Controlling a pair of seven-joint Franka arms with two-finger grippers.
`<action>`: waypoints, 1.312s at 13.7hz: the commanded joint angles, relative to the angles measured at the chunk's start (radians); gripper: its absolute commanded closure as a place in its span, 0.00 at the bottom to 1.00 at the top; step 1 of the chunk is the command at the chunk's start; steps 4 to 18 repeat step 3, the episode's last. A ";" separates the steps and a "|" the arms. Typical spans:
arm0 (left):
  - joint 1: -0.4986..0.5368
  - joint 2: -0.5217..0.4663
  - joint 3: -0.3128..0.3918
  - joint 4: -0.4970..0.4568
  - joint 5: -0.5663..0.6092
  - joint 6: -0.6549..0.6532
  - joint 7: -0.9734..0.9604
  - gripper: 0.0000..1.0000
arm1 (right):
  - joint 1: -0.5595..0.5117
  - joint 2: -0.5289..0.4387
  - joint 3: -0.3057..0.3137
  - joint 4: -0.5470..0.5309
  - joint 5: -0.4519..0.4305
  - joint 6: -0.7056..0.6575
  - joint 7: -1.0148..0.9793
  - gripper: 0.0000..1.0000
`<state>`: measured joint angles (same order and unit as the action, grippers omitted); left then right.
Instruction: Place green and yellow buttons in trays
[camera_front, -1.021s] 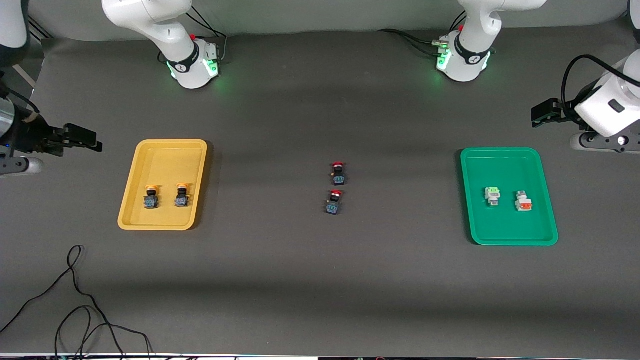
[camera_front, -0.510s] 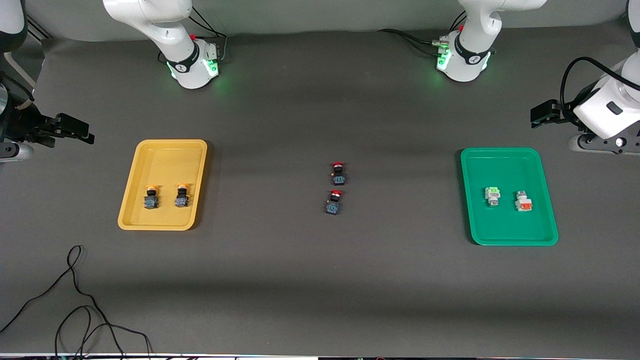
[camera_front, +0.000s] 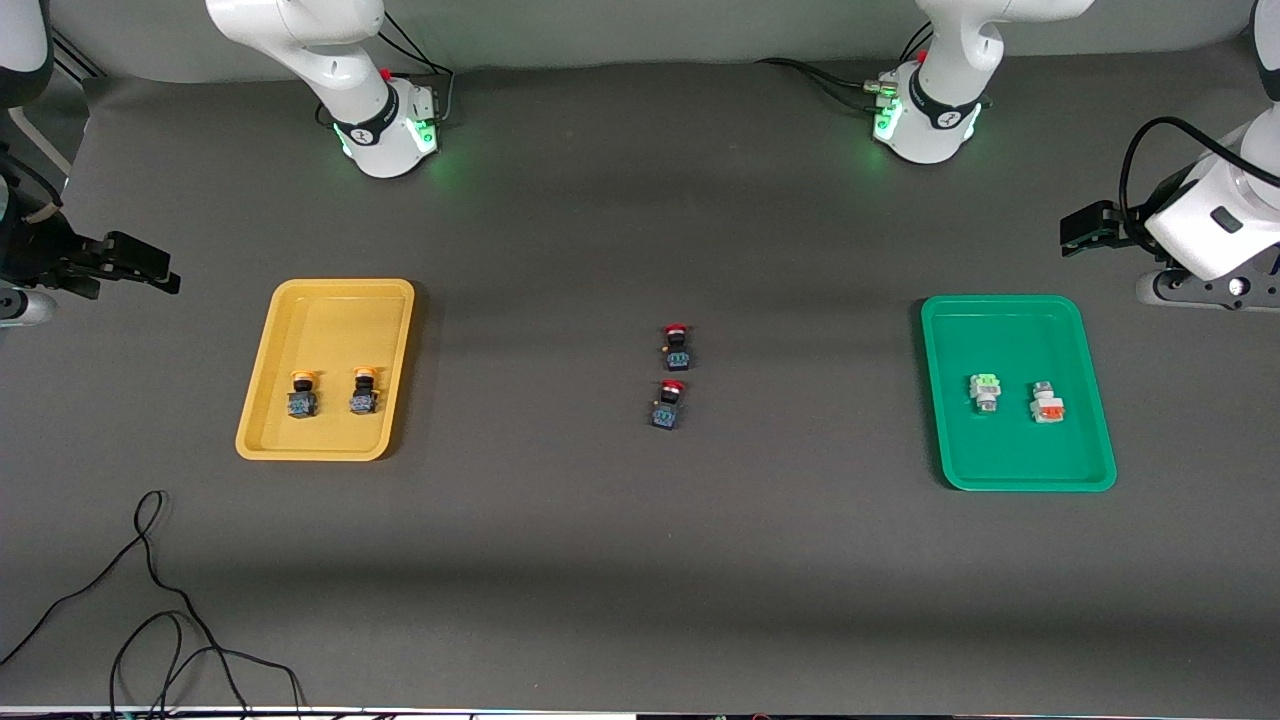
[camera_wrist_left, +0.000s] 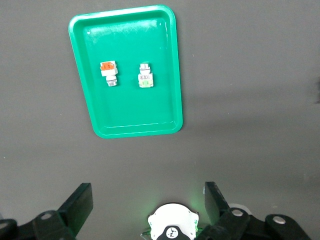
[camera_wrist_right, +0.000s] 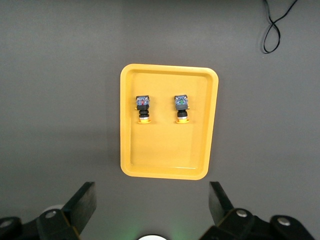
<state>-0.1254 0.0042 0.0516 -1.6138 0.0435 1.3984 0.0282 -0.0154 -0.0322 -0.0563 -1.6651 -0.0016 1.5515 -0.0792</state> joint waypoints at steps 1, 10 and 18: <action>-0.007 -0.009 0.011 -0.011 -0.011 0.007 0.016 0.00 | -0.012 0.020 0.016 0.031 -0.020 -0.005 0.021 0.00; -0.007 -0.006 0.013 -0.011 -0.010 0.005 0.016 0.00 | -0.011 0.018 0.016 0.031 -0.020 -0.007 0.021 0.00; -0.007 -0.006 0.013 -0.011 -0.010 0.005 0.016 0.00 | -0.011 0.018 0.016 0.031 -0.020 -0.007 0.021 0.00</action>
